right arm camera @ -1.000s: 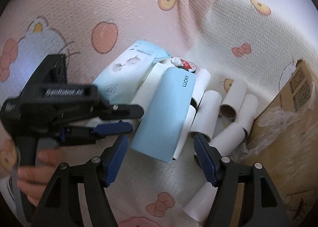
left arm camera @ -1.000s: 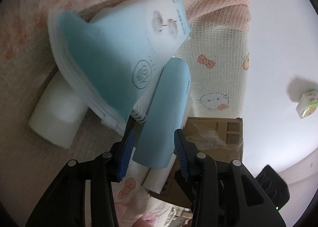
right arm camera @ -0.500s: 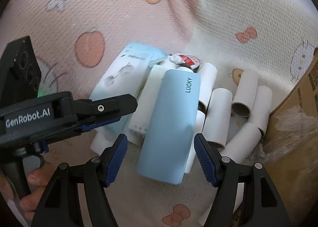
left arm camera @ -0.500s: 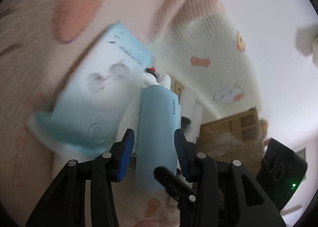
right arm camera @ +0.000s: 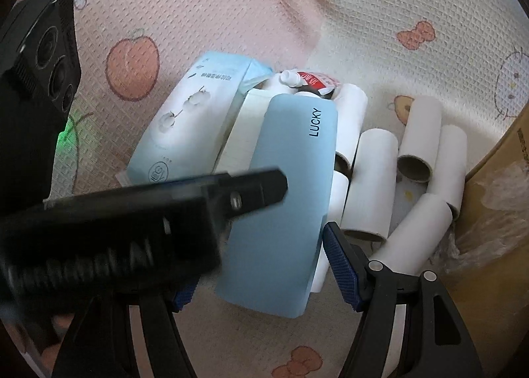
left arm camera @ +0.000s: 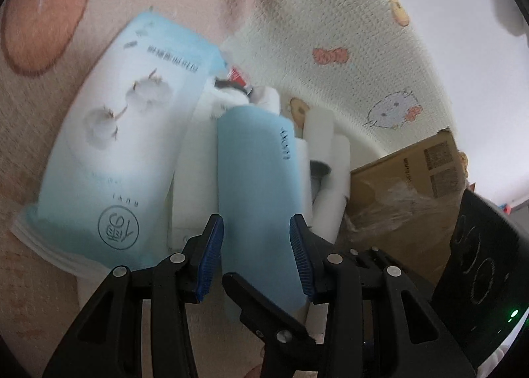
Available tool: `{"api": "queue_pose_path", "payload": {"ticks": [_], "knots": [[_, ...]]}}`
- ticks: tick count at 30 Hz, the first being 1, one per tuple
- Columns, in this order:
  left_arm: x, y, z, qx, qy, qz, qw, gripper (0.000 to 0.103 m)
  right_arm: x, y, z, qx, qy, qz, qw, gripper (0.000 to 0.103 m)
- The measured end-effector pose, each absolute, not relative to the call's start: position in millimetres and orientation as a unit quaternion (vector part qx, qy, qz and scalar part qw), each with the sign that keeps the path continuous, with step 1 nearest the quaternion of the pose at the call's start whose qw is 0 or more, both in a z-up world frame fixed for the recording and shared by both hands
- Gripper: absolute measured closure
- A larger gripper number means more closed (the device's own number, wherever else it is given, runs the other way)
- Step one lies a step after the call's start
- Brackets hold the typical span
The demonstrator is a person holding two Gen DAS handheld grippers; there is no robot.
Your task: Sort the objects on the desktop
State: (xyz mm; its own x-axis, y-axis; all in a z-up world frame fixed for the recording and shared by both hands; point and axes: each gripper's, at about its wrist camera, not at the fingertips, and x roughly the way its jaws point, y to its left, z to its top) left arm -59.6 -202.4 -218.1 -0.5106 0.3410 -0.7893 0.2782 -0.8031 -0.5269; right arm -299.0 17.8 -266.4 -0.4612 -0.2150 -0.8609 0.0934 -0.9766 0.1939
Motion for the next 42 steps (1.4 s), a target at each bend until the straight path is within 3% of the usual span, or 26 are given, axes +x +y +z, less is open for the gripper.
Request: {"api": "queue_pose_path", "payload": {"ticks": [15, 25, 42], "knots": [[-50.0, -227.2, -238.3, -0.440, -0.454, 0.774, 0.037, 0.060, -305.7, 28.6, -275.3, 0.539, -0.080, -0.835, 0.077, 0.040], [-37.1, -200.9, -171.5, -0.396, -0.351, 0.848, 0.030, 0.062, -286.0, 26.1, -229.8, 0.482, -0.038, -0.872, 0.079, 0.040], [-42.2, -146.2, -63.7, -0.338, -0.233, 0.910, 0.057, 0.062, -260.1, 66.8, -140.7, 0.383, -0.068, -0.919, 0.062, 0.040]]}}
